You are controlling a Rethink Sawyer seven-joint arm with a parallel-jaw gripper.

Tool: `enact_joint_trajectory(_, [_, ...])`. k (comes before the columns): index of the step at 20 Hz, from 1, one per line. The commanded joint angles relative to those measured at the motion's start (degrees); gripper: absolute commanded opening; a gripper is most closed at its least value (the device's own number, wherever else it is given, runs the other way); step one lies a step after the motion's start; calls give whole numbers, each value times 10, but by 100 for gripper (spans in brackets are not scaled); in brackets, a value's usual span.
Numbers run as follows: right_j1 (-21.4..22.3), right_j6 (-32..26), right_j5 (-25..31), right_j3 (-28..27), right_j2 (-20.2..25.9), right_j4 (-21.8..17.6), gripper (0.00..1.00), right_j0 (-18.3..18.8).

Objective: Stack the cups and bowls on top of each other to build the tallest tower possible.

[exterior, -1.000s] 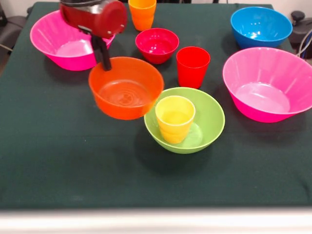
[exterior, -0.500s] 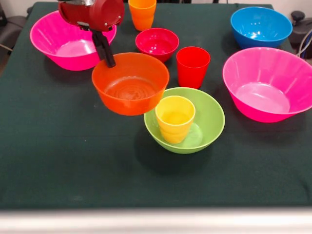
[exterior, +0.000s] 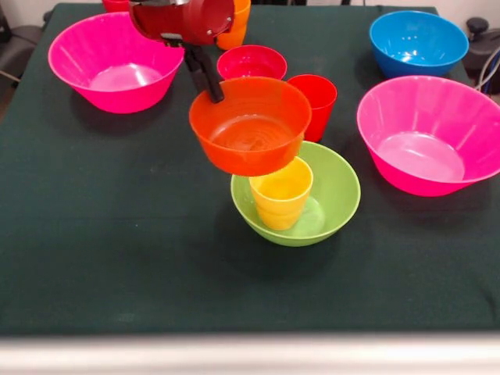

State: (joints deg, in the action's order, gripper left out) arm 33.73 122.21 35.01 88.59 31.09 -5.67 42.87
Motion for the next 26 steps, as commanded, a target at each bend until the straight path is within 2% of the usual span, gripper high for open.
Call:
enact_joint_trajectory(1, [-46, -98, -18, 20, 35, -65, 0, -13])
enact_joint_trajectory(12, [-66, -78, -15, 12, 27, -98, 0, -16])
enact_joint_trajectory(26, [-61, -59, -12, 10, 35, -111, 0, -19])
